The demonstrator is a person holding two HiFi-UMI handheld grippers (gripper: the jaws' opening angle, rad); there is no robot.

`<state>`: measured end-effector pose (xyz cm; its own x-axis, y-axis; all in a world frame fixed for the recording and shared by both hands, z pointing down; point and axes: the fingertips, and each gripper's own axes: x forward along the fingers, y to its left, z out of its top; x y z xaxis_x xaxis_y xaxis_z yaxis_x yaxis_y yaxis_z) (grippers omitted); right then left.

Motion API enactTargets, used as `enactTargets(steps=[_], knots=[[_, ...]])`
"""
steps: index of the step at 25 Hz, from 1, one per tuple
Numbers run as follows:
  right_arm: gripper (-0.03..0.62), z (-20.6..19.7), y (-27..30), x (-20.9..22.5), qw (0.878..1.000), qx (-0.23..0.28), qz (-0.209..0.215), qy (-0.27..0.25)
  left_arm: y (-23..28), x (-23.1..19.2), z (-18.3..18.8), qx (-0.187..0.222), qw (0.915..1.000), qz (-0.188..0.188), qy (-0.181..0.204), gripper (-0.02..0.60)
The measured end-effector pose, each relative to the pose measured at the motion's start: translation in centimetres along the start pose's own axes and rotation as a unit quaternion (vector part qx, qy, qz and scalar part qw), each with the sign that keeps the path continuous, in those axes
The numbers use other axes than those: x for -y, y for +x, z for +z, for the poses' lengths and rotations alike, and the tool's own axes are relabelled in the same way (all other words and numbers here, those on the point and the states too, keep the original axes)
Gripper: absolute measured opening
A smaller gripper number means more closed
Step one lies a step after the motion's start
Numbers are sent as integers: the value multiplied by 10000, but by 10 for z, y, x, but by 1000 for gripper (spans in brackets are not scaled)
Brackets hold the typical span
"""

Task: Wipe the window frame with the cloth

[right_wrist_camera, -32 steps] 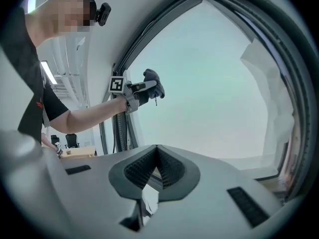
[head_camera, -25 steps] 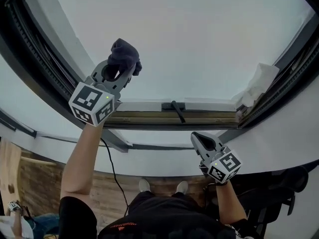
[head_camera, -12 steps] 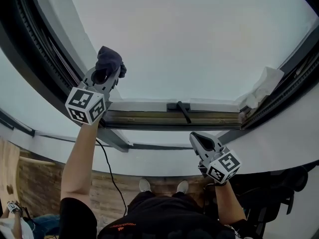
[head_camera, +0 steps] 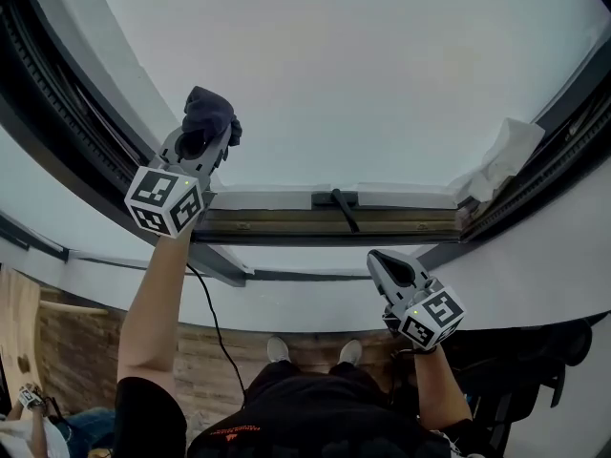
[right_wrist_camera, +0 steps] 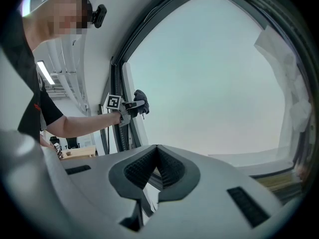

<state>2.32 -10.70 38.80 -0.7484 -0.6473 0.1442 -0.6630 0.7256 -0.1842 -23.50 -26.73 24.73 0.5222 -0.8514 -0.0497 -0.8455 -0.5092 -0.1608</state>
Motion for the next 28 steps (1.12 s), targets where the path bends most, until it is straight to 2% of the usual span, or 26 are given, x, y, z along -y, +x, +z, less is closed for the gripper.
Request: enactTargets(steps=[10,23,28], knots=[[3,-2,-20,19,9999,75,17,77,51,82,1,-49,9978,-647,157,91],[3,-4,-79,70,9986,262,-406,230,118,178,9,15,9912,-1315,170,91],[3,-4,-101,85,9979,347,-498,205,147,227,12,27,9858,-1668,185,91]])
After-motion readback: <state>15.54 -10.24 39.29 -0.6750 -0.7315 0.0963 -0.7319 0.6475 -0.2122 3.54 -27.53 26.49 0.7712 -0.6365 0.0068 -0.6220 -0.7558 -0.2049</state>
